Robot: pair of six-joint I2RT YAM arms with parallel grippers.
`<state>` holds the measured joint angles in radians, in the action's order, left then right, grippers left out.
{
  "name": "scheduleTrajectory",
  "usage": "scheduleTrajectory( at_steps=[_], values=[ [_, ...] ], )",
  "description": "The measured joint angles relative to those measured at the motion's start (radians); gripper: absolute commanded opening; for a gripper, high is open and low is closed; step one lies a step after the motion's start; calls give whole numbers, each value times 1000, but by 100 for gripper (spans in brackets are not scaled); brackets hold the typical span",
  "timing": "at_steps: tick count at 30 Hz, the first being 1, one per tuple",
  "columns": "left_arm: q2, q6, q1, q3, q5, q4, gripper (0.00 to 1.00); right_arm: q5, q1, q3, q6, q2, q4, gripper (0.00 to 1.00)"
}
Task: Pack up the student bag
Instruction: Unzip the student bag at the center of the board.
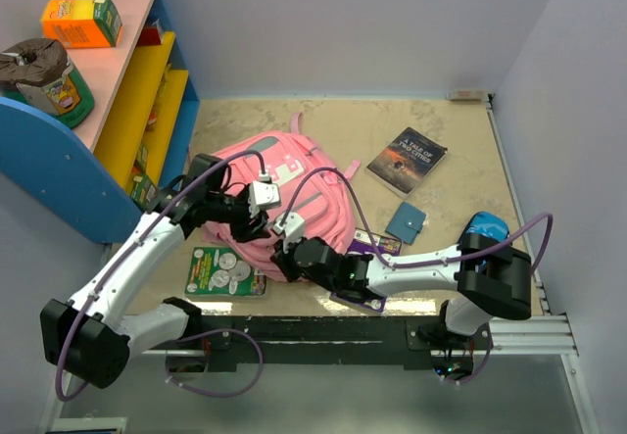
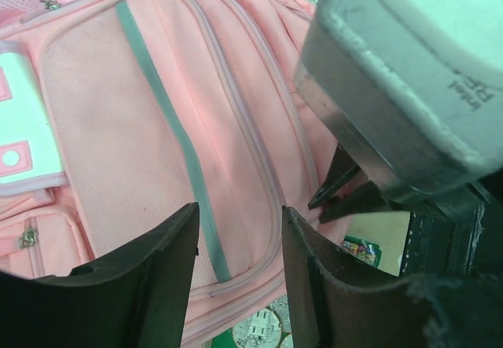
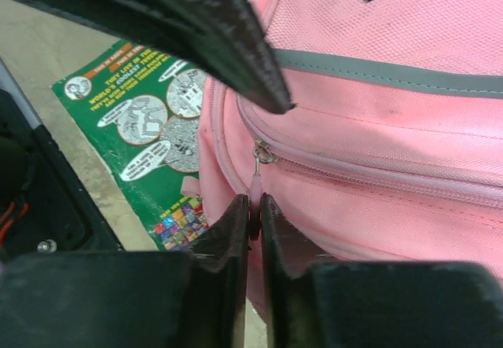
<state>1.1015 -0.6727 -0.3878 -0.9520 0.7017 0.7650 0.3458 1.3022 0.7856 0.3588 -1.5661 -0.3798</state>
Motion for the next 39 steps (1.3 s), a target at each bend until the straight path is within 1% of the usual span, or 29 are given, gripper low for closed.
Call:
scheduleTrajectory(
  at_steps=[1, 2, 3, 6, 8, 9, 11, 12, 13, 16, 19, 24, 27, 32, 35, 36, 38, 39],
  values=[
    [0, 8, 0, 1, -8, -8, 50, -3, 0, 4, -1, 0, 2, 27],
    [0, 22, 0, 3, -17, -27, 50, -6, 0, 8, 0, 0, 5, 35],
    [0, 43, -1, 8, -25, -56, 50, -15, 0, 12, 2, 0, 6, 57],
    [11, 113, -10, 21, -49, -135, 50, -16, 2, 19, 21, 19, 28, 80],
    [38, 153, -35, 22, -68, -187, 50, -7, -4, 18, 34, 63, 69, 86],
    [57, 167, -50, 22, -76, -209, 50, 4, -8, 14, 40, 100, 91, 97],
    [96, 192, -82, 21, -92, -243, 50, 42, -23, 5, 60, 197, 139, 98],
    [138, 210, -119, 21, -113, -272, 50, 97, -63, 4, 102, 324, 194, 98],
    [140, 211, -121, 21, -114, -273, 50, 101, -66, 4, 105, 332, 196, 98],
    [158, 220, -158, 21, -147, -304, 50, 113, -213, 8, 201, 425, 324, 98],
    [171, 229, -186, 24, -170, -339, 50, 142, -403, 14, 290, 426, 496, 98],
    [172, 237, -201, 54, -177, -361, 54, 185, -590, 13, 431, 361, 755, 99],
    [172, 235, -221, 68, -182, -362, 55, 191, -662, 6, 480, 357, 837, 99],
    [177, 232, -251, 93, -205, -390, 53, 209, -772, -30, 515, 404, 885, 99],
    [192, 219, -254, 104, -241, -413, 44, 210, -848, -47, 513, 411, 889, 99],
    [197, 212, -254, 109, -261, -424, 33, 209, -870, -48, 512, 403, 888, 99],
    [200, 207, -254, 118, -280, -433, 21, 209, -901, -48, 512, 377, 888, 98],
    [201, 204, -254, 121, -288, -436, 10, 208, -912, -48, 512, 360, 888, 99]
  ],
)
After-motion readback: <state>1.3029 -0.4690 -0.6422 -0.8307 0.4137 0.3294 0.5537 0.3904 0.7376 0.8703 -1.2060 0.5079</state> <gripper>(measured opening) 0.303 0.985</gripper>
